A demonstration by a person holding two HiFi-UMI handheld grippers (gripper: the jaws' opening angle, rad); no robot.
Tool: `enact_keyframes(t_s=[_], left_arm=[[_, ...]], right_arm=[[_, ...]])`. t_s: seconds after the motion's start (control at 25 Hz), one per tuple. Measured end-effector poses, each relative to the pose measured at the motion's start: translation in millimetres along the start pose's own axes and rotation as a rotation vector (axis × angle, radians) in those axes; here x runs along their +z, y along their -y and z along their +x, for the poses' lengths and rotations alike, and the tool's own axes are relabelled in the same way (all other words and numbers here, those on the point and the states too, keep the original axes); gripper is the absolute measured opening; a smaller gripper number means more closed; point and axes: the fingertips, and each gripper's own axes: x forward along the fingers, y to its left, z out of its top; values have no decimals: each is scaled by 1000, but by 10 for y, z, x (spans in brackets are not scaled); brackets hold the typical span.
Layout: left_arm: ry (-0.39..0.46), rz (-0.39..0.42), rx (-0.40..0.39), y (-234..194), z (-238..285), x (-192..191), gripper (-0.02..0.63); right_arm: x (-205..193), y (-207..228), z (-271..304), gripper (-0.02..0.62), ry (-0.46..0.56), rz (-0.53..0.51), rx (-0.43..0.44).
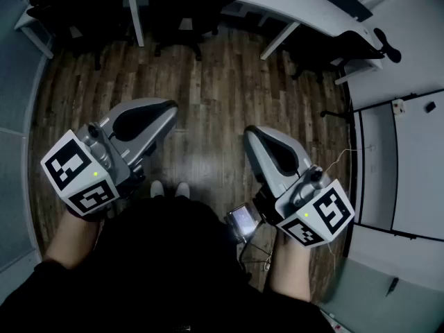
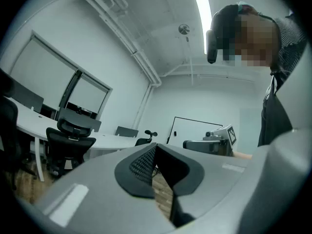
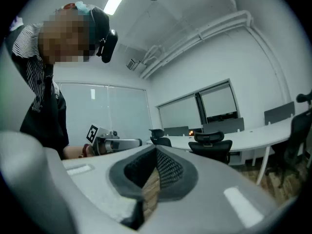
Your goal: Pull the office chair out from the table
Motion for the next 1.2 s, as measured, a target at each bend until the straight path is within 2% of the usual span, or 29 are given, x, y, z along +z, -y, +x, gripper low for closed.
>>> enact_keyframes(t_s=[0.2,0.36,0.48,0.56,0.6,0.72,0.8,1.04,1.2], left_arm=[[-23,8,18,-32,14,-98,3],[-21,9,-1,78,116,-87,3],[-82,107,-32,290,257,-160,5],[-133,190,-19,363,323,-246,5],[-141,204,-8,366,341,-272,5],[-130,184,30,295,344,-289,5],[-131,200,59,238,306,-277,5],[-95,169,96,122,334,-170,4],[-113,216,109,-12,361,-179,3]], right_arm=[[-65,-30,6,0,2,5,14],[-2,0,-77,0,38,27,31],[-26,120,-242,2,10,18,44],[-54,208,-378,2,-5,29,62],[-63,254,-438,2,-2,38,65],[-120,330,-492,2,2,38,62],[-154,304,-427,2,-4,37,75],[-129,206,-289,2,-5,26,177],[-104,167,-93,2,8,39,221]])
